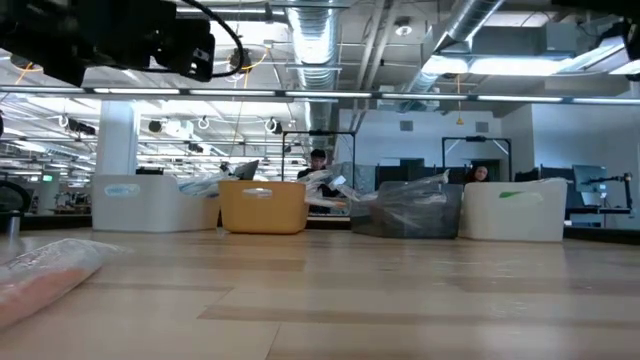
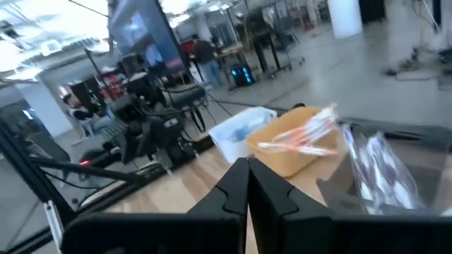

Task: Pick & Place Toothbrushes
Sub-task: Put the orange toothbrush into the yellow bin

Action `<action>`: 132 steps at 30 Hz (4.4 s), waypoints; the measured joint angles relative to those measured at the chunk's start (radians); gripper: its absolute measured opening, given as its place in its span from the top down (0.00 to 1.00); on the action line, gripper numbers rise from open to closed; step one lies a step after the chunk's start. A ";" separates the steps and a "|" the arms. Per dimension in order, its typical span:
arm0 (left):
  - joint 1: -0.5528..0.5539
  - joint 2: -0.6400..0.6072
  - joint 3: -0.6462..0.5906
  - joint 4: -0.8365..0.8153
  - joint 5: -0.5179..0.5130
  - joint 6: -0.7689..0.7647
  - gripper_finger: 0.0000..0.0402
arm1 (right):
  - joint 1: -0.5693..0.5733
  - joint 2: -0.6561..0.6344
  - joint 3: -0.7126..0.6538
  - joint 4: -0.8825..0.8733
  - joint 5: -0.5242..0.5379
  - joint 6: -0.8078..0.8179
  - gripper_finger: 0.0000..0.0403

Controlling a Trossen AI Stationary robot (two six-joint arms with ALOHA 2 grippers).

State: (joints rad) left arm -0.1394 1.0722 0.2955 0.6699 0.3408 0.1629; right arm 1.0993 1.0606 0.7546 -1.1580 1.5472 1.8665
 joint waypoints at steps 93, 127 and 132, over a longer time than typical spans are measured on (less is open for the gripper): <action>0.000 0.117 0.019 0.054 -0.004 0.012 0.63 | -0.760 -1.059 -0.738 1.192 -1.207 -1.927 1.00; 0.000 0.116 0.019 0.097 -0.019 0.021 0.63 | -0.760 -1.000 -0.737 1.188 -1.206 -1.972 1.00; 0.000 0.116 0.019 0.107 -0.048 -0.006 0.63 | -0.761 -1.000 -0.737 1.188 -1.206 -1.972 1.00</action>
State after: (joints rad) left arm -0.1390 1.1885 0.3145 0.7773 0.2931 0.1572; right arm 0.3387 0.0605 0.0177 0.0303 0.3412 -0.1051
